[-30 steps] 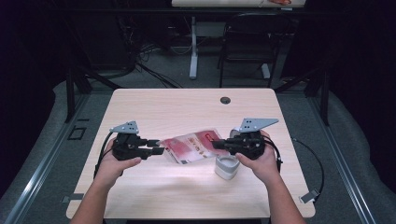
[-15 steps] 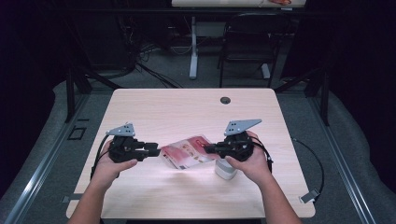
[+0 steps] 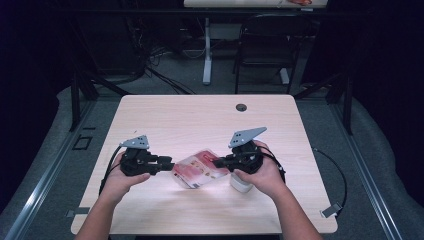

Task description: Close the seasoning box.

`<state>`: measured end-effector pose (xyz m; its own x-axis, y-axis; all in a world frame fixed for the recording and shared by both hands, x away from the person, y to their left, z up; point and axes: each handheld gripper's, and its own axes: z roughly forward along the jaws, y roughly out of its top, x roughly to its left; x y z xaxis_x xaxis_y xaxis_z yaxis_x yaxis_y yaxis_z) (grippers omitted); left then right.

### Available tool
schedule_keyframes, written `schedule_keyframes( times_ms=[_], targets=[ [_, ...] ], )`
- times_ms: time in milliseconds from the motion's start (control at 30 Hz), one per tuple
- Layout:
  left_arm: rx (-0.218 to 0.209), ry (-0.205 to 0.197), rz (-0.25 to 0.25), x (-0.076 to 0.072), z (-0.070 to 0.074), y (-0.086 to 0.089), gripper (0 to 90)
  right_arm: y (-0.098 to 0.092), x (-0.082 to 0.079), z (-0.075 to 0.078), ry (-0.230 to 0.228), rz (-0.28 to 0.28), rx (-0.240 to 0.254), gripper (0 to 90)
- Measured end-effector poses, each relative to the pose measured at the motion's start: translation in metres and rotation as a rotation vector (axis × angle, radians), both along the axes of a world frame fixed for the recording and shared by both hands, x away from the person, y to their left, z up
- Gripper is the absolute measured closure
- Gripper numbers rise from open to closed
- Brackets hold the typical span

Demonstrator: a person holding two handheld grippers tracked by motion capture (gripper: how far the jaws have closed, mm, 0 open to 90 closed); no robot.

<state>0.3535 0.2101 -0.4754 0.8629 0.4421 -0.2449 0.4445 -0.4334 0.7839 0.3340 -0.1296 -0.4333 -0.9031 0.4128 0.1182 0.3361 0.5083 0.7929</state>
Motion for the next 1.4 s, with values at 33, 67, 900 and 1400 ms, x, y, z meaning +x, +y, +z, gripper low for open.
schedule_keyframes(
  times_ms=[33,67,900,1400],
  targets=[
    [-0.002,0.001,-0.001,0.000,0.000,0.000,69.2,0.001,0.000,0.000,0.002,0.001,-0.003,89.7],
    [-0.002,0.003,-0.004,0.000,0.000,0.000,69.3,0.001,0.000,-0.001,0.001,0.000,-0.008,89.6],
    [0.019,0.020,-0.029,0.001,-0.007,-0.010,71.0,0.008,0.001,0.003,-0.001,0.013,-0.044,88.7],
    [0.013,-0.002,-0.053,0.000,-0.004,-0.018,72.2,0.021,0.002,0.011,-0.007,0.025,-0.063,88.6]
  ],
)
